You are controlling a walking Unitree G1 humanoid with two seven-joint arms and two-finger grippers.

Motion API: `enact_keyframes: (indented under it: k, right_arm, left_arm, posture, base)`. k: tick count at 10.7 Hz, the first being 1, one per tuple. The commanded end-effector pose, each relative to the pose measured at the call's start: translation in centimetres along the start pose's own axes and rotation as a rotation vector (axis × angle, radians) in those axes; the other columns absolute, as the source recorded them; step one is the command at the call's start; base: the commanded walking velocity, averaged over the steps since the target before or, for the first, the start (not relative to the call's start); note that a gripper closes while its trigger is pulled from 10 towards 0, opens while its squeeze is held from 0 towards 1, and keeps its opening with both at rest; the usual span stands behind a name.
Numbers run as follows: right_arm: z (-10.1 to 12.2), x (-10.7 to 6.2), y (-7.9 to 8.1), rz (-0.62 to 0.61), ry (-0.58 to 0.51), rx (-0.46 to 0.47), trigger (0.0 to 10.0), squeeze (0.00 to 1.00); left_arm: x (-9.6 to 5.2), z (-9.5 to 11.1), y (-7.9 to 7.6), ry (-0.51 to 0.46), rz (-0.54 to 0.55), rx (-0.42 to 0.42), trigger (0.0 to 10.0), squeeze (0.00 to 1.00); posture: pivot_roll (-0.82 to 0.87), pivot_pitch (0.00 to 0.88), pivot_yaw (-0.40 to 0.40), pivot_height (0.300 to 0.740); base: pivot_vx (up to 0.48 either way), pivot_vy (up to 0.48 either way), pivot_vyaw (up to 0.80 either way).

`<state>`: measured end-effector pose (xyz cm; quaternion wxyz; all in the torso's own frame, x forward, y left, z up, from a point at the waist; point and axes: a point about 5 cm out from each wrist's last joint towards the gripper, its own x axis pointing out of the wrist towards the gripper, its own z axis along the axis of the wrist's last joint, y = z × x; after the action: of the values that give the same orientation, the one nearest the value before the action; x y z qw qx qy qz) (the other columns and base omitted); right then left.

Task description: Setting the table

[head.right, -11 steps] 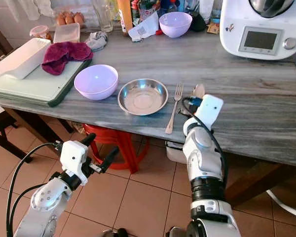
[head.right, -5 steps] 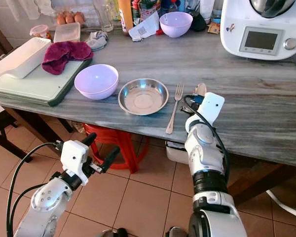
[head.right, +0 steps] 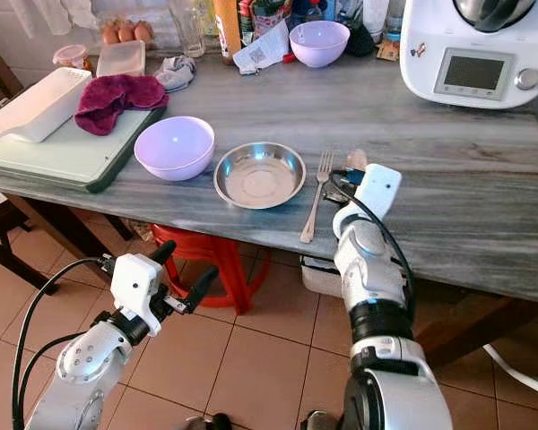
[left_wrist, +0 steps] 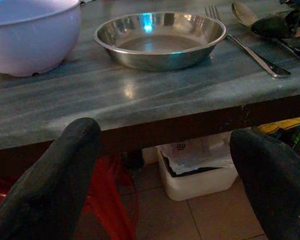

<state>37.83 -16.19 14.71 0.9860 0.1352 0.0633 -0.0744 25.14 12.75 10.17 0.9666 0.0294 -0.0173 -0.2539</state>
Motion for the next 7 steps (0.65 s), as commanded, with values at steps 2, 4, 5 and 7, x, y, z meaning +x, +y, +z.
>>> enact_keyframes:
  k: [2,4,5,7]
  right_arm:
    - [-1.45,-0.08,0.41,0.011,0.07,-0.006,10.0,0.2]
    - [-1.82,-0.11,0.26,-0.003,0.085,-0.024,10.0,1.0]
    - [-1.79,-0.09,0.24,0.001,0.083,-0.013,10.0,1.0]
    - [-1.72,-0.09,0.0,-0.006,0.08,-0.014,10.0,1.0]
  left_arm:
    - [-0.15,0.01,0.1,0.01,0.008,0.009,10.0,0.0]
    - [-0.13,0.0,0.04,0.009,0.007,0.007,10.0,0.0]
    - [-0.07,0.03,0.05,0.009,0.007,0.007,10.0,0.0]
    - [0.07,0.07,0.08,0.006,0.006,0.011,10.0,0.0]
  posture:
    - [-0.05,0.191,0.08,0.74]
    - [-0.05,0.188,0.081,0.74]
    - [-0.05,0.187,0.081,0.74]
    - [-0.05,0.184,0.082,0.74]
  base:
    - [0.0,0.0,0.0]
    - [0.0,0.0,0.0]
    - [0.0,0.0,0.0]
    - [0.0,0.0,0.0]
